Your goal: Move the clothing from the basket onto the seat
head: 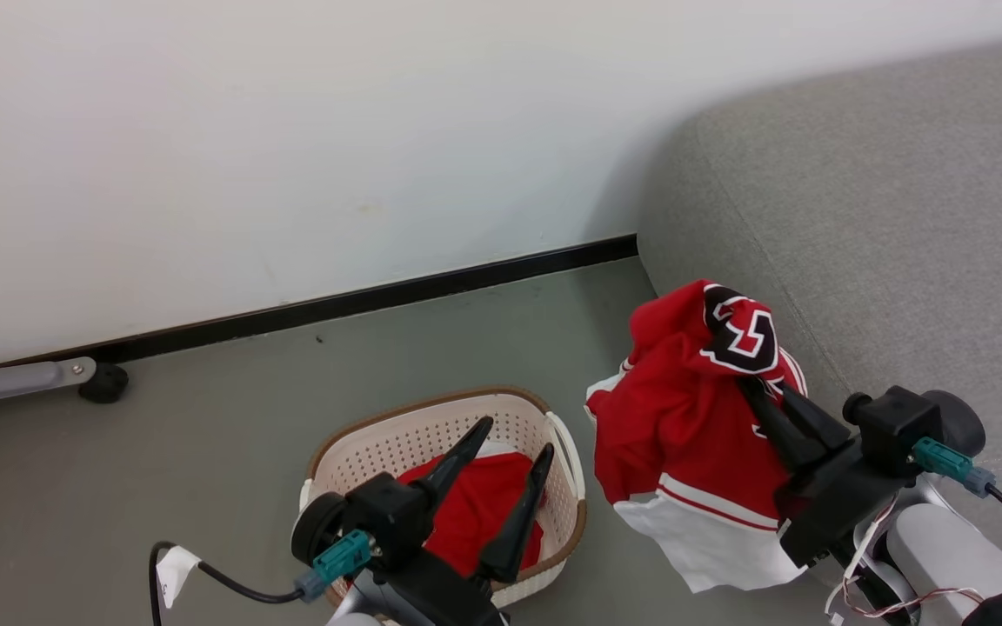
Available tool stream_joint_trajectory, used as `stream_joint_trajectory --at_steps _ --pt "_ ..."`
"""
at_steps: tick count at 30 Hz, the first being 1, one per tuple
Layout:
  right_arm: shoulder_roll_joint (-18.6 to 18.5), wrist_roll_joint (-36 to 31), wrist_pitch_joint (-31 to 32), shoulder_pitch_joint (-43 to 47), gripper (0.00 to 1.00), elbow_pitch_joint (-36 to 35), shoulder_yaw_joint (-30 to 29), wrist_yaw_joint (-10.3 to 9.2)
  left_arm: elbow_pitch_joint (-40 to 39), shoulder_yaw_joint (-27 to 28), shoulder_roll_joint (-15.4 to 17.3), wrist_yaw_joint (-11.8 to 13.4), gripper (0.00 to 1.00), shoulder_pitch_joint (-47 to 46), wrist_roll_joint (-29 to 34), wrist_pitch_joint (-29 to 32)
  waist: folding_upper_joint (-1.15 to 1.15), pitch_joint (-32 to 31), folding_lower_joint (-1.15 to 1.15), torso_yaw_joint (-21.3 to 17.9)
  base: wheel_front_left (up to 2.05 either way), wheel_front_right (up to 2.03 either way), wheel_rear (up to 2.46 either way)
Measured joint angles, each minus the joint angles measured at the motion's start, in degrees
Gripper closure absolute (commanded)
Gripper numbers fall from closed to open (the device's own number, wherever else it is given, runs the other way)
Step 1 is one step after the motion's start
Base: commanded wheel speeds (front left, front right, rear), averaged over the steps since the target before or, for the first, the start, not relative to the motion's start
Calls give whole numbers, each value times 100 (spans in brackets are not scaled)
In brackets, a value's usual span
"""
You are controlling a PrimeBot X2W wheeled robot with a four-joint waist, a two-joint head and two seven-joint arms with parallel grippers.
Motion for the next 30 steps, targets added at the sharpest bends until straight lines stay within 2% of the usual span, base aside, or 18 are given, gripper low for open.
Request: stream_joint_trajectory --at_steps 12,30 --pt "-90 -99 0 219 100 -170 -272 0 86 -90 -105 -43 0 -18 1 -49 0 120 0 -329 0 0 0" --pt "-183 -137 0 322 100 -336 -922 -7 201 -245 -144 -100 0 -94 42 -99 0 314 0 -392 0 0 0"
